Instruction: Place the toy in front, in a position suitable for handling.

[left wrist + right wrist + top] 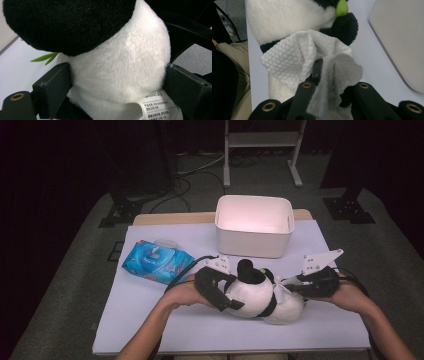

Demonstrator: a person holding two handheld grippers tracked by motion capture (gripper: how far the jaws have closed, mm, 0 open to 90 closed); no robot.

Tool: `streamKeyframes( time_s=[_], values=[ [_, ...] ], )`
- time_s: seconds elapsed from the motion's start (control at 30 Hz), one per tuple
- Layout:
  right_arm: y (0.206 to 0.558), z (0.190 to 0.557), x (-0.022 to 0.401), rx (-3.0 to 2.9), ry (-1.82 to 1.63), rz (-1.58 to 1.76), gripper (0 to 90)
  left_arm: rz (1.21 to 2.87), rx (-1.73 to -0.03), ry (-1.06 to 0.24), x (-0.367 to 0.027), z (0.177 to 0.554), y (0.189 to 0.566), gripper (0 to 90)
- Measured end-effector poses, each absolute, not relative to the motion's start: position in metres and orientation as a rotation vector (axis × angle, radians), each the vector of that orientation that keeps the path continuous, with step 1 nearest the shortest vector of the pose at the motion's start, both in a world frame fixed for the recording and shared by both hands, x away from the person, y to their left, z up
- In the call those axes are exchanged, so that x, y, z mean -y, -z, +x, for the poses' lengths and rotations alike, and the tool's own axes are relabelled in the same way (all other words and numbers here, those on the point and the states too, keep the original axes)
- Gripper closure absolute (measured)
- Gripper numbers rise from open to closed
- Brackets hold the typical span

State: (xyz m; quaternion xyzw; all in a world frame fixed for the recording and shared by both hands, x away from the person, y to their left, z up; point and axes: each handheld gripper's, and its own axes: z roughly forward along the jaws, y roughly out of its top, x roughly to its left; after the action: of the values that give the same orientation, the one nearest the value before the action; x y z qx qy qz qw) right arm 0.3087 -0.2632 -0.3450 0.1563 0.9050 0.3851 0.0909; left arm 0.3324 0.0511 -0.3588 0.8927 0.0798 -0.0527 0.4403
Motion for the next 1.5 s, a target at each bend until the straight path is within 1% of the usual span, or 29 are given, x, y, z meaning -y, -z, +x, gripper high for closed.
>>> streamKeyframes(
  time_s=[0.03, 0.07, 0.1, 0.3, 0.4, 0.53, 0.57, 0.73, 0.83, 1.0, 1.3, 1.5],
  values=[
    [0.345, 0.309, 0.263, -2.688, -1.141, 0.460, 78.2, 2.205, -0.202, 0.128, -0.051, 0.333, 0.359, 11.6],
    [0.345, 0.309, 0.262, -2.688, -1.138, 0.455, 78.2, 2.200, -0.198, 0.132, -0.052, 0.333, 0.359, 14.3],
    [0.344, 0.309, 0.262, -2.690, -1.142, 0.453, 78.2, 2.179, -0.203, 0.127, -0.053, 0.333, 0.360, 20.9],
    [0.342, 0.309, 0.255, -2.674, -1.247, 0.448, 78.3, 2.149, -0.193, 0.119, -0.055, 0.336, 0.351, 28.6],
    [0.340, 0.311, 0.247, -2.677, -1.241, 0.415, 78.4, 2.188, -0.187, 0.101, -0.055, 0.336, 0.343, 30.1],
    [0.336, 0.314, 0.242, -2.658, -1.295, 0.409, 78.5, 2.157, -0.187, 0.090, -0.062, 0.338, 0.331, 30.8],
    [0.335, 0.314, 0.241, -2.655, -1.303, 0.405, 78.5, 2.155, -0.183, 0.073, -0.065, 0.338, 0.323, 30.8],
    [0.330, 0.316, 0.231, -2.640, -1.330, 0.381, 78.5, 2.179, -0.171, 0.027, -0.073, 0.335, 0.304, 30.7],
    [0.329, 0.317, 0.230, -2.639, -1.359, 0.379, 78.5, 2.219, -0.163, 0.017, -0.073, 0.334, 0.306, 30.6],
    [0.320, 0.316, 0.233, -2.617, -1.366, 0.378, 78.5, 2.195, -0.158, 0.032, -0.066, 0.334, 0.309, 29.3],
    [0.294, 0.316, 0.230, -2.586, -1.339, 0.330, 78.4, 2.229, -0.111, 0.014, -0.049, 0.331, 0.302, 28.7],
    [0.284, 0.315, 0.228, -2.579, -1.319, 0.312, 78.4, 2.228, -0.106, 0.018, -0.042, 0.332, 0.301, 28.5]
  ],
)
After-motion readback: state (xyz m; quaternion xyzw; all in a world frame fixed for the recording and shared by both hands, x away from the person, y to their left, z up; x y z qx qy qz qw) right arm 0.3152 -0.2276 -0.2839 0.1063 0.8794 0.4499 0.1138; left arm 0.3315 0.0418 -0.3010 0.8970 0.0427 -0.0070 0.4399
